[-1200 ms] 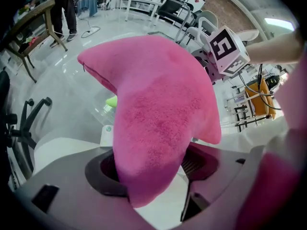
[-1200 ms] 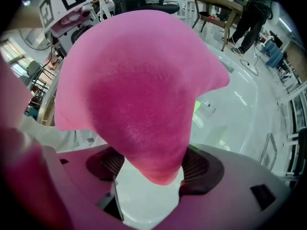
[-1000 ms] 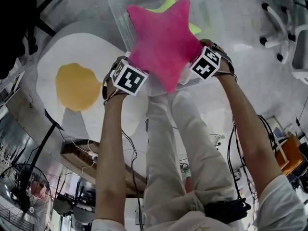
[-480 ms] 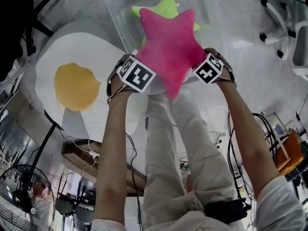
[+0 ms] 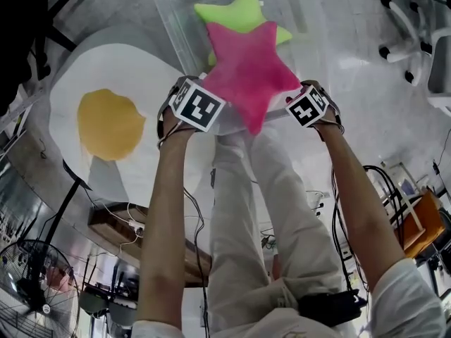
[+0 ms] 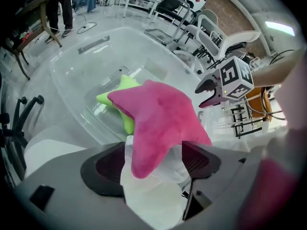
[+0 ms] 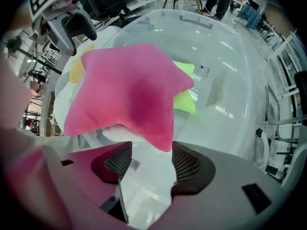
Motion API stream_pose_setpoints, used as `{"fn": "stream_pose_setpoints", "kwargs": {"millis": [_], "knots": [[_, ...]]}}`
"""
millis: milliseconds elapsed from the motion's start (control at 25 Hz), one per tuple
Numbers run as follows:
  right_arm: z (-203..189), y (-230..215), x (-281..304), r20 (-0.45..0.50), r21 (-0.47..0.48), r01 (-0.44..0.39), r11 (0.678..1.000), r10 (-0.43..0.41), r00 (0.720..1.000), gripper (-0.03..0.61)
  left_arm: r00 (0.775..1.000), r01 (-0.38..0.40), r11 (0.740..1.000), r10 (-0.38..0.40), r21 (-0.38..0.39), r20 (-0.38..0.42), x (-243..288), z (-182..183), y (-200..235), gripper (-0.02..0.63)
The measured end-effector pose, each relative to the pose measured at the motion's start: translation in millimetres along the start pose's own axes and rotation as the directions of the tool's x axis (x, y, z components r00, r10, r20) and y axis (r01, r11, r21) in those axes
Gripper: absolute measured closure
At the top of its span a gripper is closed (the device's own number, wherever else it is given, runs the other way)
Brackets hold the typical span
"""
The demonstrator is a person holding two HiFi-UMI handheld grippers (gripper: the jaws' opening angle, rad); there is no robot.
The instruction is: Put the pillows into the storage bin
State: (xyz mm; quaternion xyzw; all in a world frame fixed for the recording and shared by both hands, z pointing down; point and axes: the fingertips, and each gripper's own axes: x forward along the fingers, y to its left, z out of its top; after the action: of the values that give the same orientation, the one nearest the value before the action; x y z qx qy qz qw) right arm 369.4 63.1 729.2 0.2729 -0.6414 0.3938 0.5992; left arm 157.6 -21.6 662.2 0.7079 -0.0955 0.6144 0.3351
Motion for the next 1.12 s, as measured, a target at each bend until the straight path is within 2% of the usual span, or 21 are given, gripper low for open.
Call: {"fn": "stream_pose_setpoints", "kwargs": {"millis": [80, 160, 240, 360, 400, 440, 480, 600, 680, 800, 920, 1000, 1120], "knots": [[7.2, -3.1, -5.7, 0.036, 0.019, 0.018, 1.0, -0.019, 0.999, 0.309, 1.0, -0.01, 1.0, 0.01, -0.021, 0.012, -4.9, -4.9, 3.9, 0.23], [21.1, -7.5, -19.1, 0.112, 0.039, 0.059, 0.997, -0.063, 0.992, 0.357, 0.998, -0.007, 0.999, 0.01, -0.047, 0.061, -15.8, -5.5, 4.3, 0.235], [36.1, -6.1, -36.1, 0.194, 0.078, 0.08, 0.994, -0.094, 0.976, 0.403, 0.989, 0.017, 0.997, -0.006, -0.076, 0.147, -33.4, -2.4, -0.1, 0.238], [57.6, 2.9, -57.7, 0.299, 0.191, 0.035, 0.981, -0.092, 0.95, 0.449, 0.961, 0.053, 0.99, -0.016, -0.128, 0.276, -63.0, 3.7, -6.9, 0.262], [64.9, 5.7, -65.3, 0.332, 0.225, 0.023, 0.974, -0.099, 0.938, 0.474, 0.948, 0.061, 0.988, -0.013, -0.141, 0.317, -73.4, 4.4, -10.3, 0.312], [72.7, 9.6, -74.4, 0.365, 0.251, 0.013, 0.968, -0.106, 0.925, 0.513, 0.932, 0.068, 0.986, -0.009, -0.15, 0.362, -84.7, 4.8, -14.5, 0.397], [81.4, 15.2, -85.1, 0.4, 0.267, -0.004, 0.964, -0.107, 0.91, 0.565, 0.914, 0.073, 0.985, -0.004, -0.155, 0.407, -96.6, 5.4, -19.0, 0.46], [107.9, 39.6, -124.1, 0.511, 0.279, -0.079, 0.957, -0.078, 0.856, 0.565, 0.851, 0.083, 0.983, 0.017, -0.167, 0.525, -136.1, 5.1, -32.6, 0.508], [118.6, 61.5, -152.6, 0.557, 0.275, -0.113, 0.955, -0.062, 0.828, 0.565, 0.815, 0.082, 0.976, 0.052, -0.203, 0.577, -163.3, -4.2, -40.3, 0.583], [139.7, 90.0, -200.0, 0.633, 0.24, -0.153, 0.958, -0.035, 0.774, 0.565, 0.759, 0.081, 0.958, 0.121, -0.276, 0.64, -204.8, -18.8, -40.8, 0.598], [158.9, 116.9, -256.1, 0.702, 0.188, -0.202, 0.961, 0.013, 0.712, 0.565, 0.665, 0.107, 0.933, 0.19, -0.344, 0.722, -255.3, -30.7, -36.1, 0.598], [165.7, 136.7, -292.9, 0.719, 0.156, -0.191, 0.969, 0.021, 0.694, 0.565, 0.607, 0.114, 0.92, 0.235, -0.376, 0.759, -292.8, -46.3, -35.4, 0.598], [171.0, 158.7, -345.5, 0.739, 0.122, -0.113, 0.986, -0.014, 0.674, 0.565, 0.525, 0.079, 0.906, 0.317, -0.416, 0.79, -350.8, -73.4, -38.6, 0.598]]}}
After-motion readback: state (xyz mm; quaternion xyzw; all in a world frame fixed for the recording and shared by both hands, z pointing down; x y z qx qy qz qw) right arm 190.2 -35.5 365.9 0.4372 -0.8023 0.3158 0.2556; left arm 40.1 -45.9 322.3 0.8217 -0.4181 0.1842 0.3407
